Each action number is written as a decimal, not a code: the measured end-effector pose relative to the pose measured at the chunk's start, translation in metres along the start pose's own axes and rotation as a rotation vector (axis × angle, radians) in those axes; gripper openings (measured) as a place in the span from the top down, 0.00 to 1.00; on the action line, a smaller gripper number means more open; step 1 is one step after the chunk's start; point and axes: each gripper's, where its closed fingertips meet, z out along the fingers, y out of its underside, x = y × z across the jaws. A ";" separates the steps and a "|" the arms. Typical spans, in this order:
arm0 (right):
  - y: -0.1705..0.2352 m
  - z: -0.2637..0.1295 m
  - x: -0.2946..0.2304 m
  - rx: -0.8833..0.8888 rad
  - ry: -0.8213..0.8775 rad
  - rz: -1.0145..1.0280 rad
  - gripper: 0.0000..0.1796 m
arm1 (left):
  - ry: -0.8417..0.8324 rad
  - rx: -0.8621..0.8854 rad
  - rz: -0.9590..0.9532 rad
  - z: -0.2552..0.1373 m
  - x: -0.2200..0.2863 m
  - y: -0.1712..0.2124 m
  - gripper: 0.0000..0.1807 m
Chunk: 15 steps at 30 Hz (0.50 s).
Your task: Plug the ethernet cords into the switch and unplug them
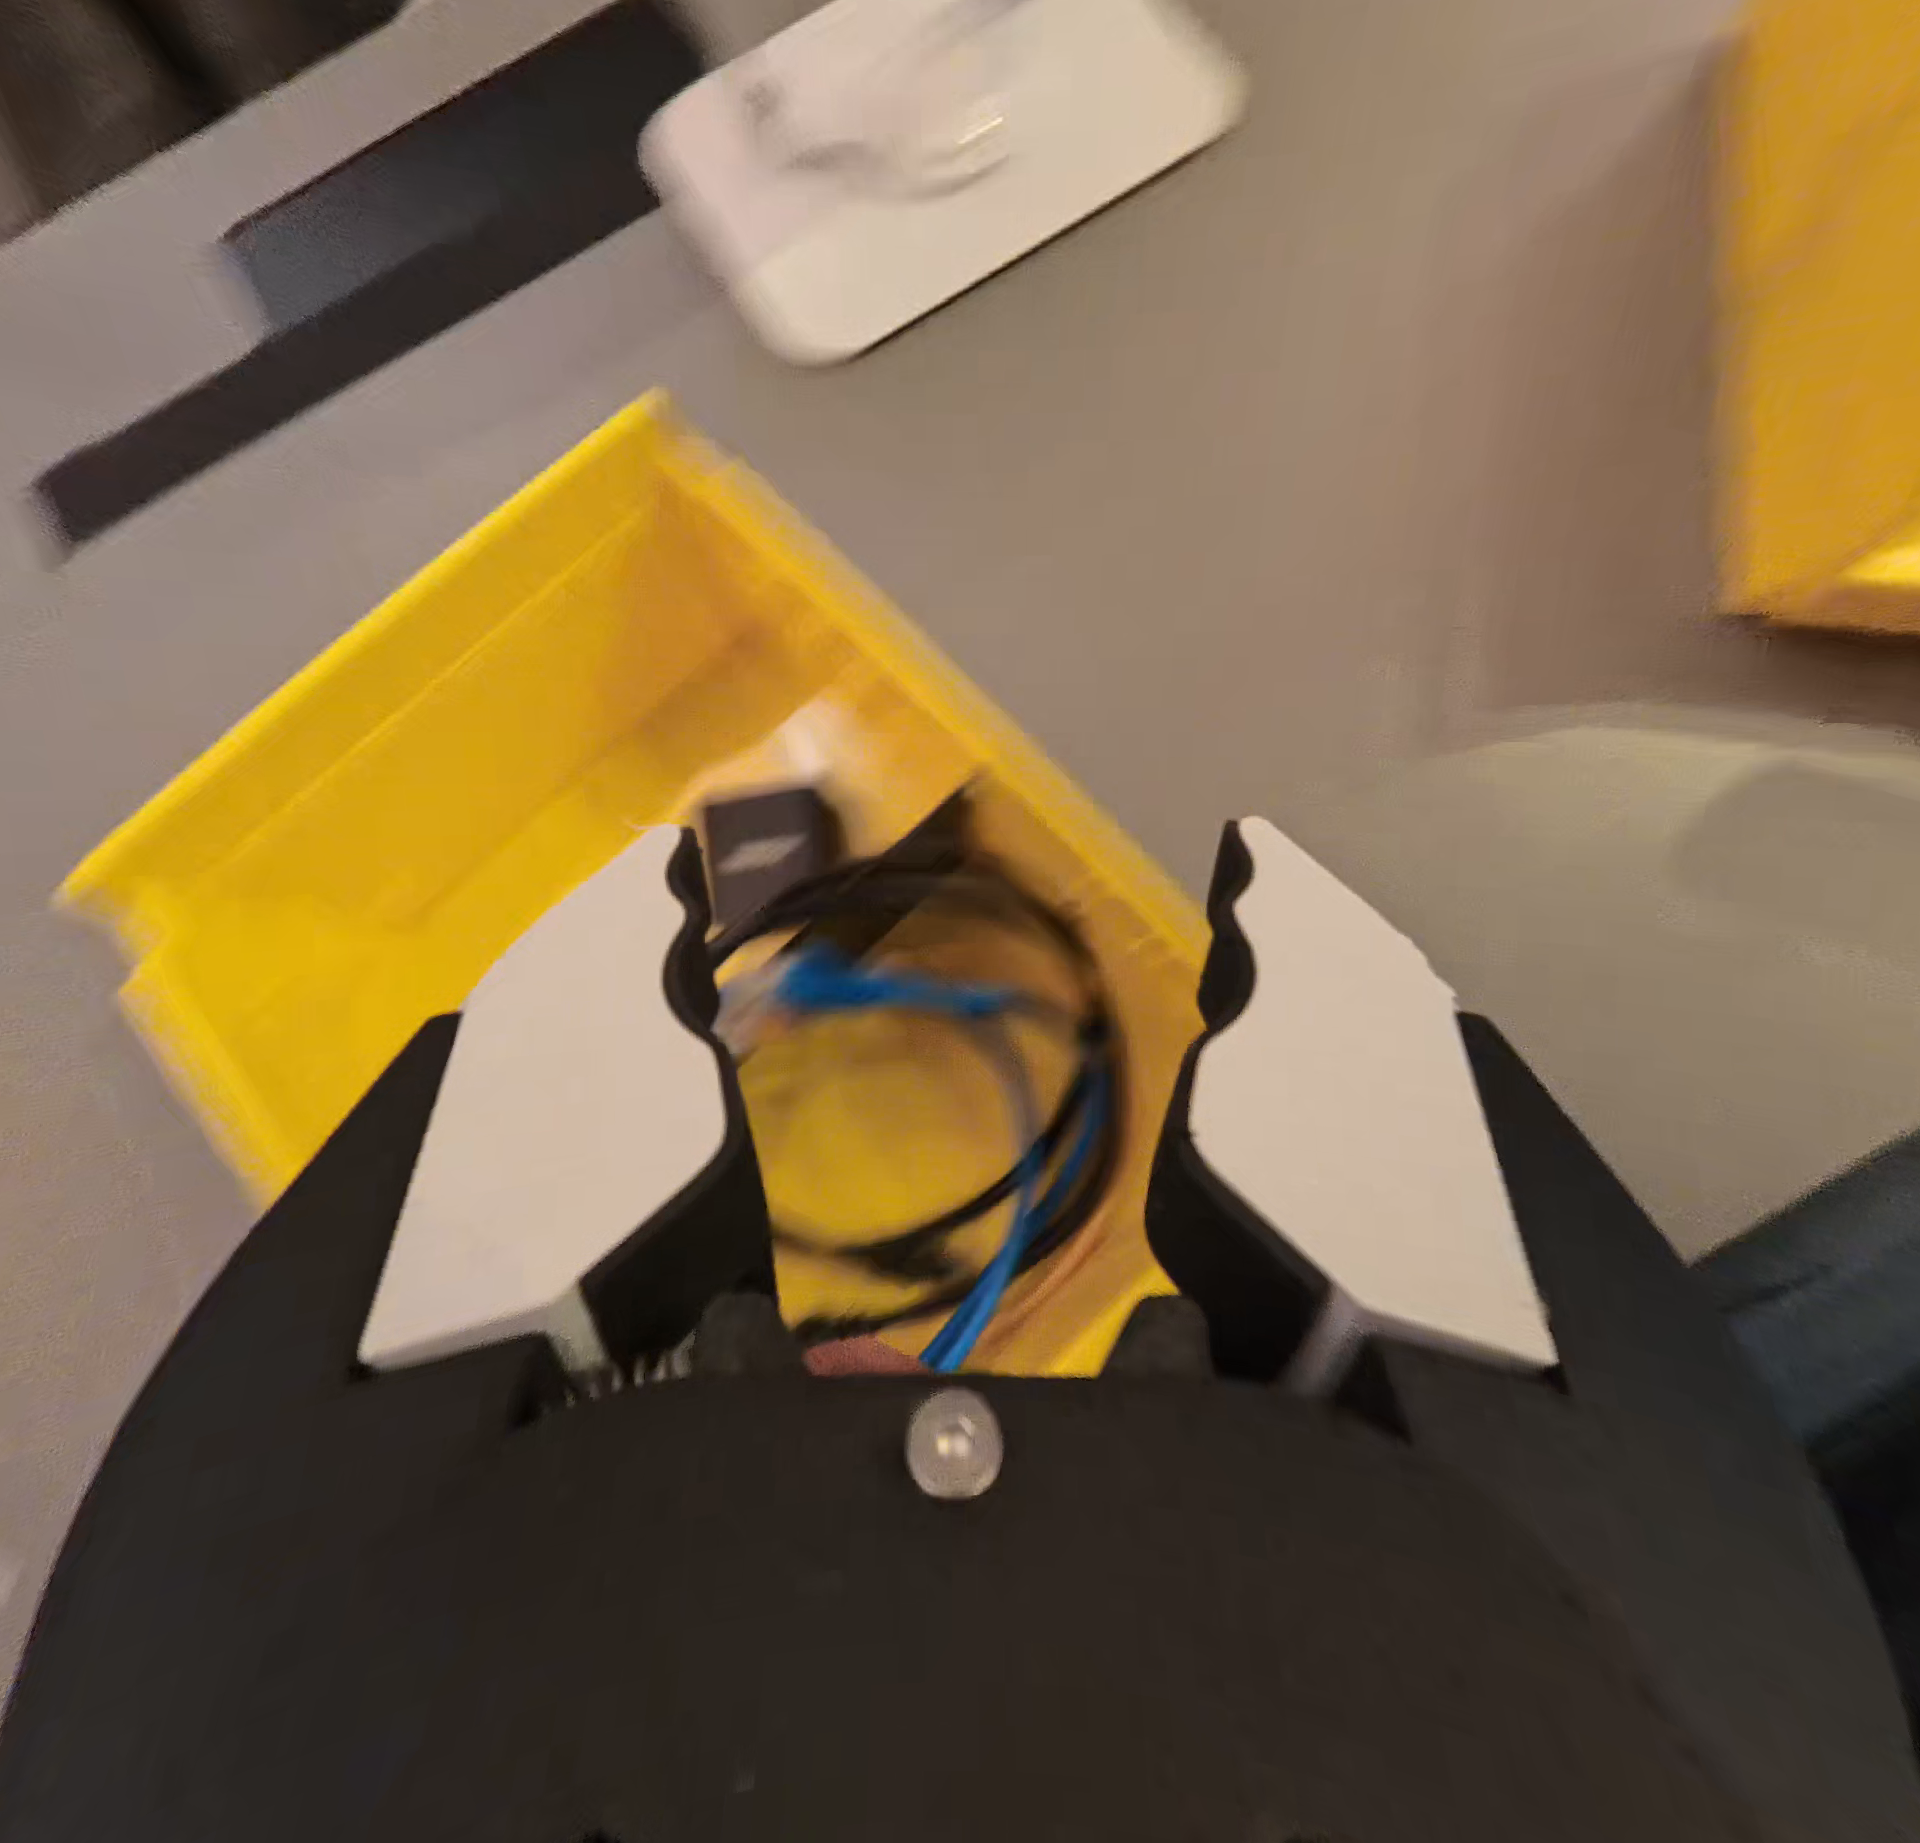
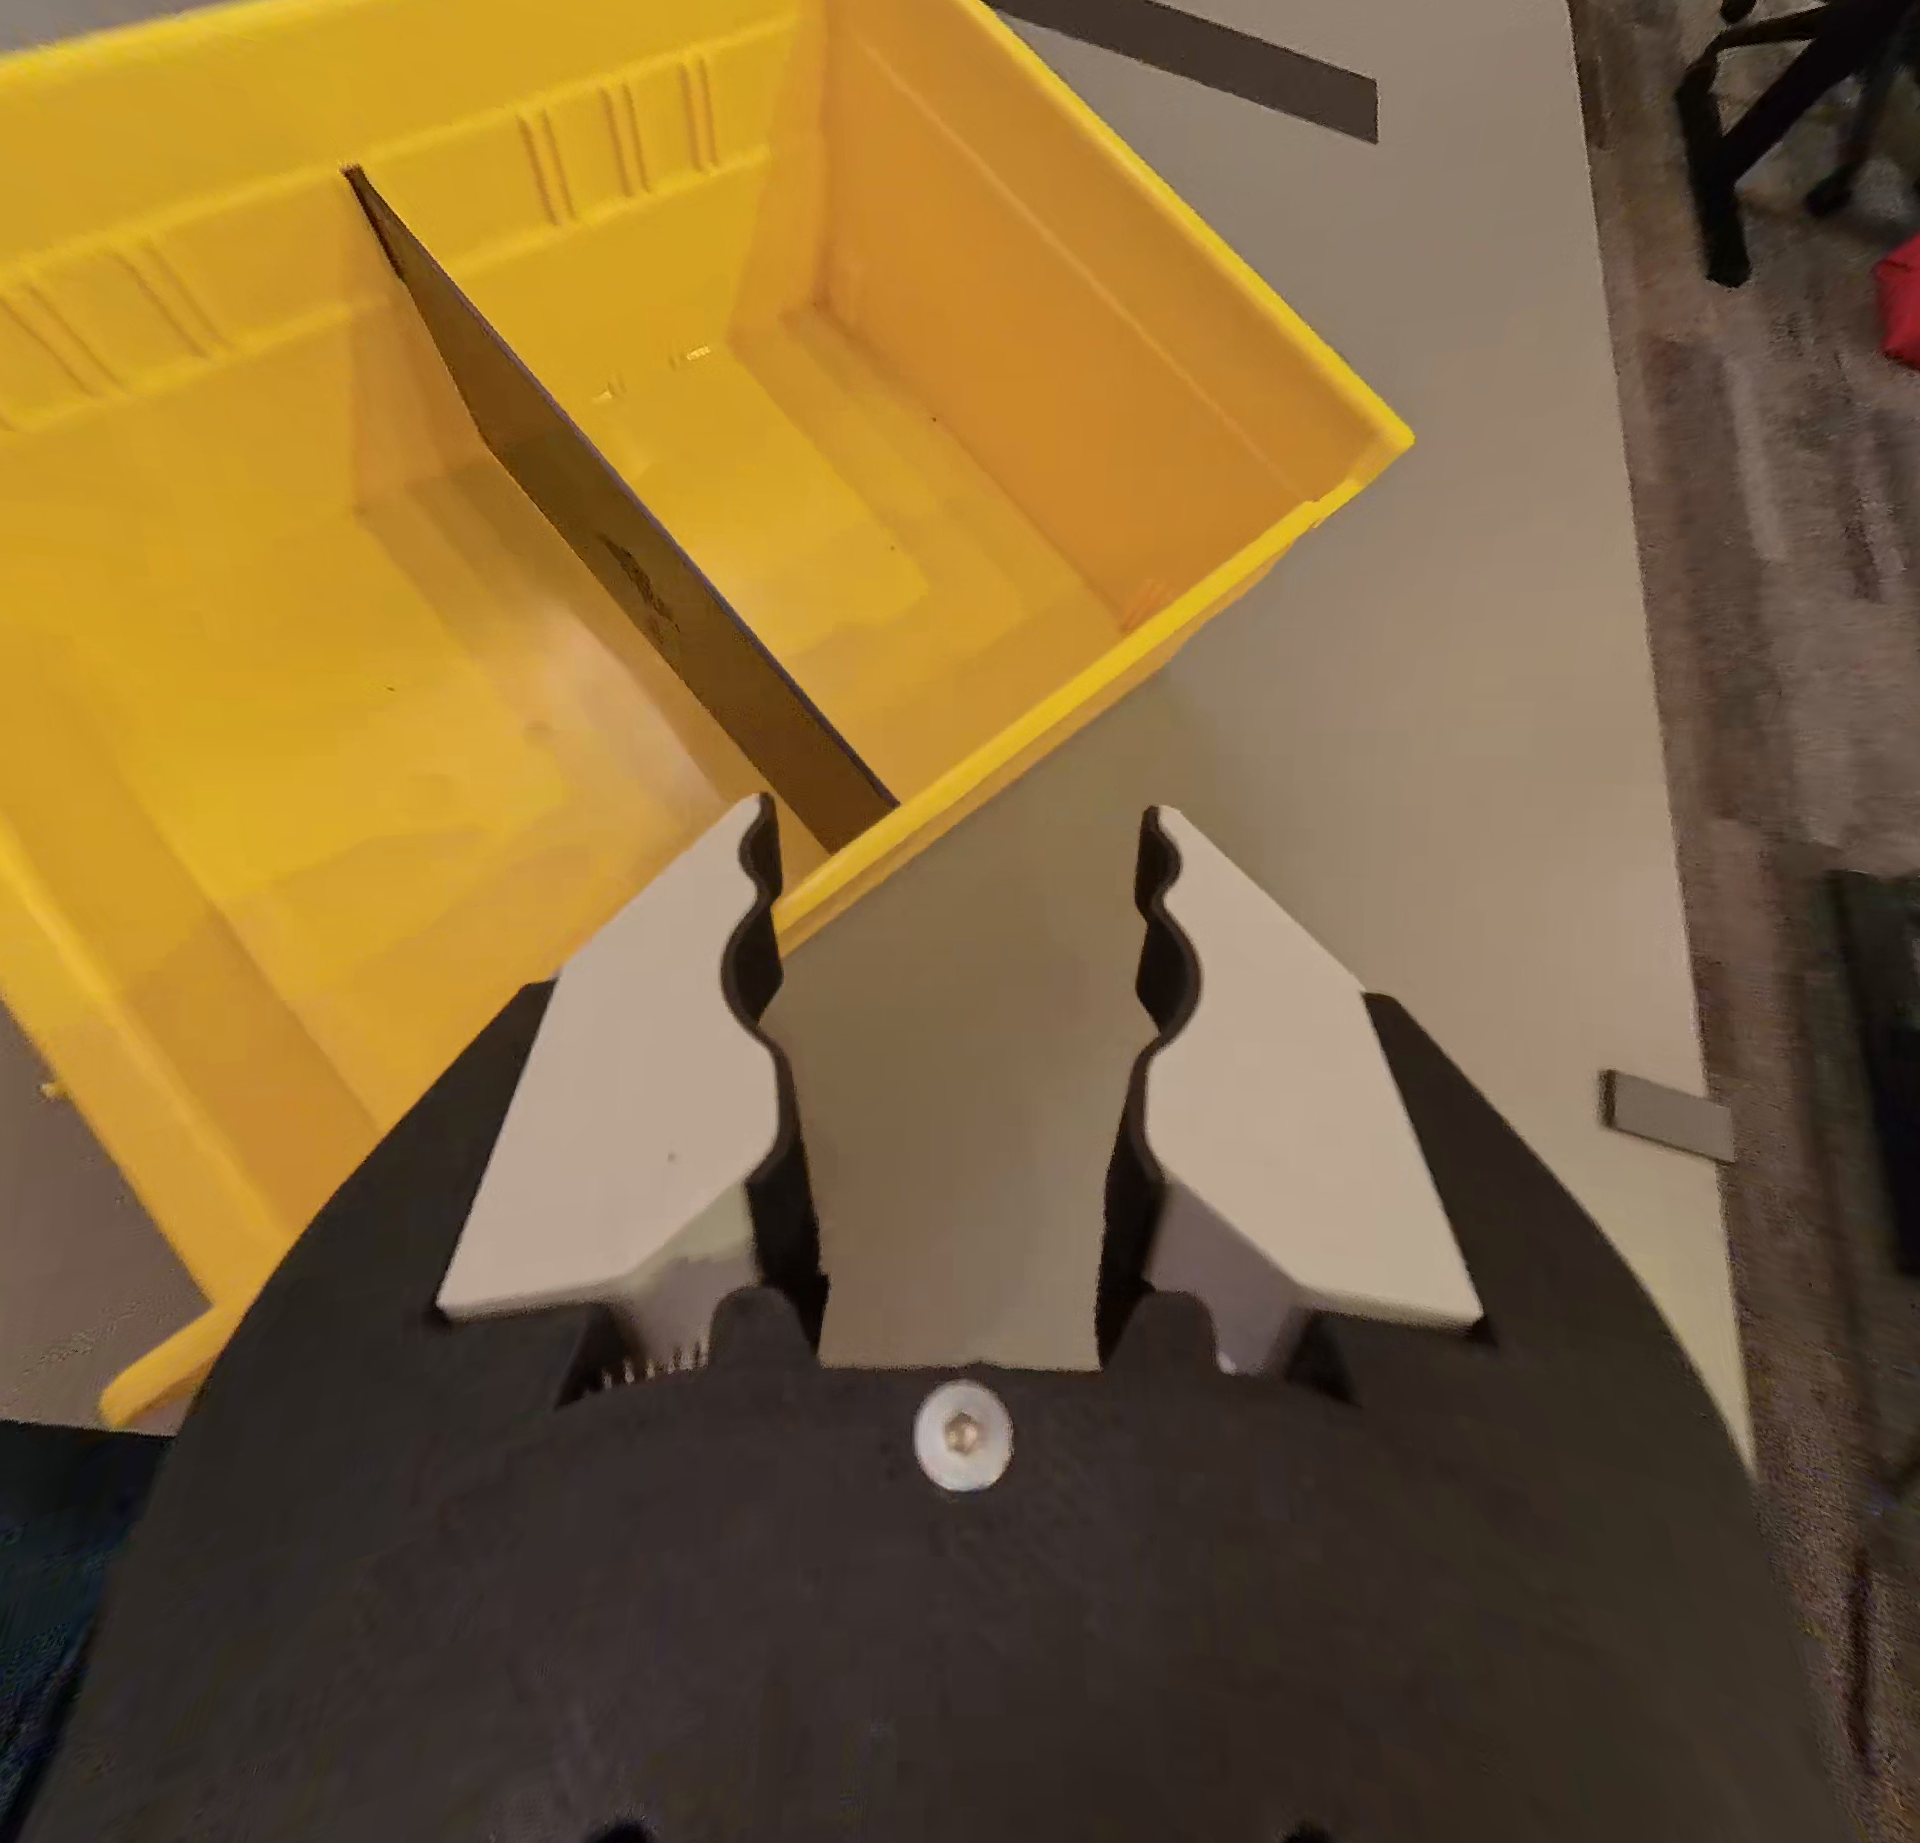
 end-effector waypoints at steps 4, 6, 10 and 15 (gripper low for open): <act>-0.001 0.011 0.013 -0.057 -0.056 0.036 0.67 | -0.211 -0.105 -0.183 -0.039 -0.111 0.088 0.49; 0.000 0.013 0.028 -0.106 -0.018 -0.006 0.66 | -0.184 -0.140 -0.285 -0.044 -0.129 0.122 0.48; -0.002 0.021 0.056 -0.169 0.037 -0.084 0.69 | -0.183 -0.214 -0.326 -0.039 -0.142 0.165 0.48; -0.004 0.032 0.081 -0.188 0.023 -0.140 0.81 | -0.092 -0.185 -0.375 -0.032 -0.144 0.167 0.49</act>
